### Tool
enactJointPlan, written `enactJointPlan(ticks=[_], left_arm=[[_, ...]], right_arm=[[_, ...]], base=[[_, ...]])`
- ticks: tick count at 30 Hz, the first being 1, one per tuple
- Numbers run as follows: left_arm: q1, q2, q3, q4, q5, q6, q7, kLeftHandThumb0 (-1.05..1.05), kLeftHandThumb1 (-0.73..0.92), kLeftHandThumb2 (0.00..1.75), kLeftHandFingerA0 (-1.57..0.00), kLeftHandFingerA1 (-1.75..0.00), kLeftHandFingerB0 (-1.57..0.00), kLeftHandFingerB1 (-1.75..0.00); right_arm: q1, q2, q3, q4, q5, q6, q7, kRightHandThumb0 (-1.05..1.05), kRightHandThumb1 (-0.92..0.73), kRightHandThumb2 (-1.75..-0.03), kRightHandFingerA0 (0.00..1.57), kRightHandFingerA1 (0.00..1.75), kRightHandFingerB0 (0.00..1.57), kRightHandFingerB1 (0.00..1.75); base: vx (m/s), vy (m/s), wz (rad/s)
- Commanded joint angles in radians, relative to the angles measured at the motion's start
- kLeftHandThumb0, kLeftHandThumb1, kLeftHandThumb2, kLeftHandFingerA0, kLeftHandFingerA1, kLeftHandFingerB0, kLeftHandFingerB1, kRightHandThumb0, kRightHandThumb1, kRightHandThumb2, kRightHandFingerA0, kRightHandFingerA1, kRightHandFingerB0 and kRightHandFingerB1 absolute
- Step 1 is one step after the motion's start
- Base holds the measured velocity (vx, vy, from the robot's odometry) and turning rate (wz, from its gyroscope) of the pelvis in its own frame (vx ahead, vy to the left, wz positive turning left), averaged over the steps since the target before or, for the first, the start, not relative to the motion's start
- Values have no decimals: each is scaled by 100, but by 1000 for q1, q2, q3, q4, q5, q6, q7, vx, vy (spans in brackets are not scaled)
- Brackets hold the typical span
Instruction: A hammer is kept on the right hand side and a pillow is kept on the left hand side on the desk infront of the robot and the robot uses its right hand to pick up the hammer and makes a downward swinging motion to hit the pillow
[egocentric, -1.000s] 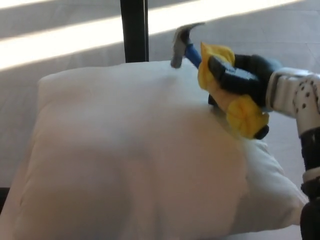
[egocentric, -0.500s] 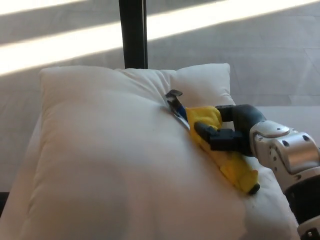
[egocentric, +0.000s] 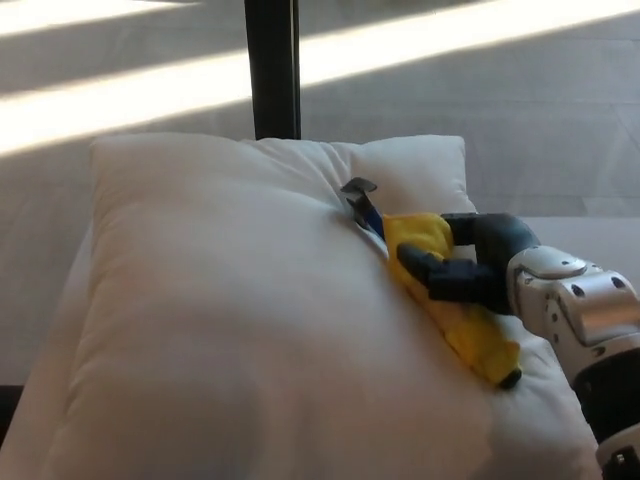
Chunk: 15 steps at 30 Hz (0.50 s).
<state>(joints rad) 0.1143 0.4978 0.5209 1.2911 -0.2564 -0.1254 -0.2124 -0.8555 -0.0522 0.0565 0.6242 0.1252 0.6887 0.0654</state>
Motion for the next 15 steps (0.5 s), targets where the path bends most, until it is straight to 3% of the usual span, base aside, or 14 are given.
enactJointPlan(ticks=[1, 2, 3, 5, 6, 8, 9, 10, 12, 14, 15], left_arm=[[9, 18, -5, -11, 1, 4, 0, -71, 81, 64, -78, -54, -66, -48], [7, 19, -6, -10, 2, 9, 4, -72, 80, 64, -76, -52, -66, -48], [6, 19, -5, -10, 1, 11, 4, -71, 80, 63, -78, -55, -66, -48], [8, 17, -3, -10, -1, 11, 4, -71, 80, 63, -78, -55, -66, -48], [9, 18, -5, -9, 0, 8, 0, -73, 81, 65, -76, -55, -65, -48], [4, 18, -2, -4, -2, 11, -1, -72, 81, 64, -77, -55, -65, -48], [8, 20, -8, -5, 4, 2, -13, -72, 83, 64, -74, -54, -62, -47], [8, 20, -3, -5, -2, 10, -12, -72, 82, 65, -74, -53, -64, -47], [7, 20, -2, -3, -3, 15, -8, -74, 81, 65, -75, -52, -65, -47], [4, 20, -6, -2, 2, 21, 4, -73, 81, 65, -76, -51, -65, -46], [10, 19, 3, -10, -9, 19, -6, -72, 81, 64, -78, -55, -66, -47]], right_arm=[[-5, 11, -62, 40, 28, 145, -5, -35, -80, -90, 99, 175, 71, 163], [-53, 23, -121, 39, 63, 176, -31, -33, -74, -98, 103, 175, 74, 162], [-83, 31, -166, 30, 89, 191, -39, -36, -79, -90, 104, 175, 74, 164], [-94, 36, -180, 32, 87, 194, -36, -36, -79, -90, 104, 175, 74, 164], [-111, 33, -191, 29, 96, 207, -25, -39, -81, -88, 106, 175, 72, 174], [-172, 31, -272, 0, 154, 247, -22, -38, -83, -86, 103, 175, 65, 173], [-181, 25, -295, -19, 179, 261, 1, -43, -88, -77, 104, 175, 64, 172], [-204, 24, -327, -52, 196, 295, -13, -39, -76, -92, 102, 175, 66, 165], [-228, 12, -355, -74, 219, 321, 9, -38, -73, -101, 102, 175, 65, 166], [-242, 11, -400, -93, 237, 350, -7, -36, -70, -98, 101, 175, 63, 157], [-266, -18, -407, -114, 246, 374, 20, -36, -68, -105, 103, 175, 66, 165]], base=[[0, 0, 0], [0, 0, 0], [0, 0, 0], [0, 0, 0], [0, 0, 0], [0, 0, 0], [0, 0, 0], [0, 0, 0], [0, 0, 0], [0, 0, 0], [0, 0, 0]])
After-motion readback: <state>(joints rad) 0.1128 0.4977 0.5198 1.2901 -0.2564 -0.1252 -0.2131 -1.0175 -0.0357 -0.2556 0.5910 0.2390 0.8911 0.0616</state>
